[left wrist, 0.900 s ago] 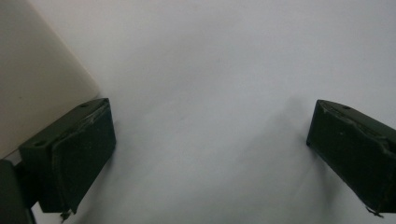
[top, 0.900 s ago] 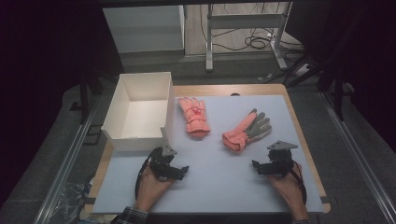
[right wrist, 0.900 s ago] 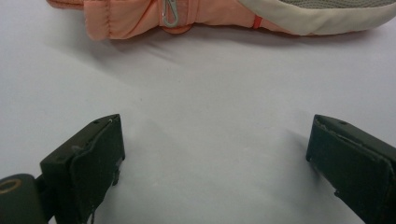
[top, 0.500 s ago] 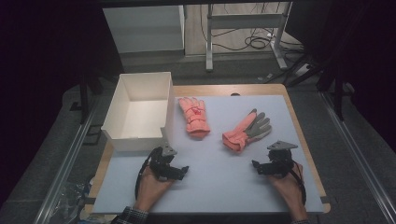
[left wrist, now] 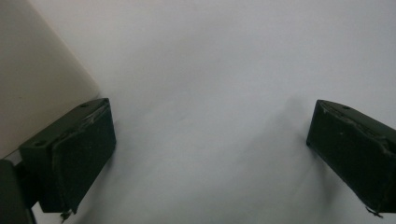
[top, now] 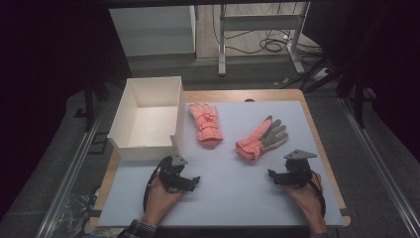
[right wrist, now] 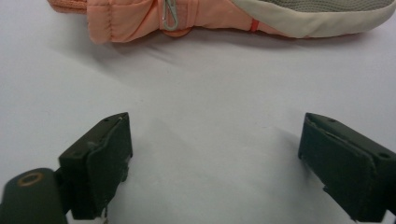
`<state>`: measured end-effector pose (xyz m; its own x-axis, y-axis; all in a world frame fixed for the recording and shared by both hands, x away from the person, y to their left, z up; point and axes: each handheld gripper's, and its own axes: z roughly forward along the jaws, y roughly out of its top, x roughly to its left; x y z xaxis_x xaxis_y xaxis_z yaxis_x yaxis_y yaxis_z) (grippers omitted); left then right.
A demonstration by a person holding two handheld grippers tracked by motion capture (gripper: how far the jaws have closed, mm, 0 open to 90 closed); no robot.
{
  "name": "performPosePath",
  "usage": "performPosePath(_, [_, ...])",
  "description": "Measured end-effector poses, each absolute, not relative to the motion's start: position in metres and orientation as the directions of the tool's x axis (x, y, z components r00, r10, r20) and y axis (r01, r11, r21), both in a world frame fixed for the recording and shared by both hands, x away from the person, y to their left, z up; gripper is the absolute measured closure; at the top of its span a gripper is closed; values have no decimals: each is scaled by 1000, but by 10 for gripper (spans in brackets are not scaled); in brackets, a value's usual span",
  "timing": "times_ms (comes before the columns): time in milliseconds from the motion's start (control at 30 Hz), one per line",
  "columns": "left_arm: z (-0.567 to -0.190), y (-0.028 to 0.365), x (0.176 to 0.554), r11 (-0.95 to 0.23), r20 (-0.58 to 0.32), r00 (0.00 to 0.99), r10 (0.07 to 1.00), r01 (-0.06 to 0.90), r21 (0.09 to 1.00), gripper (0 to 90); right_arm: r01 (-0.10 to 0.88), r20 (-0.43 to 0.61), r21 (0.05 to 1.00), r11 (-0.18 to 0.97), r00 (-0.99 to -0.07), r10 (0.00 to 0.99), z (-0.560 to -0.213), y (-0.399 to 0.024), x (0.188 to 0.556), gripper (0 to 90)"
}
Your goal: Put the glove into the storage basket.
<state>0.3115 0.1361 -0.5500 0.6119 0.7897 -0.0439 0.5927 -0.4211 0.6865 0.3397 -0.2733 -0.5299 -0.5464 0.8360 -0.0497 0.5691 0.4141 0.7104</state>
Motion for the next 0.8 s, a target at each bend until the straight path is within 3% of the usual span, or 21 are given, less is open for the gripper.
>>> performPosePath(300, [-550, 136, 312, -420, -45, 612, 790, 593, 687, 14, 580, -28, 707, 404, -548, 836, -522, -275, 344, 189])
performPosePath(600, [-550, 136, 312, -420, -45, 611, 790, 593, 687, 13, 576, -13, 731, 365, -523, 852, -497, -272, 354, 193])
performPosePath(800, [-550, 136, 312, -420, -46, 611, 790, 593, 687, 14, 569, 12, 748, 342, -526, 850, -482, -267, 366, 276])
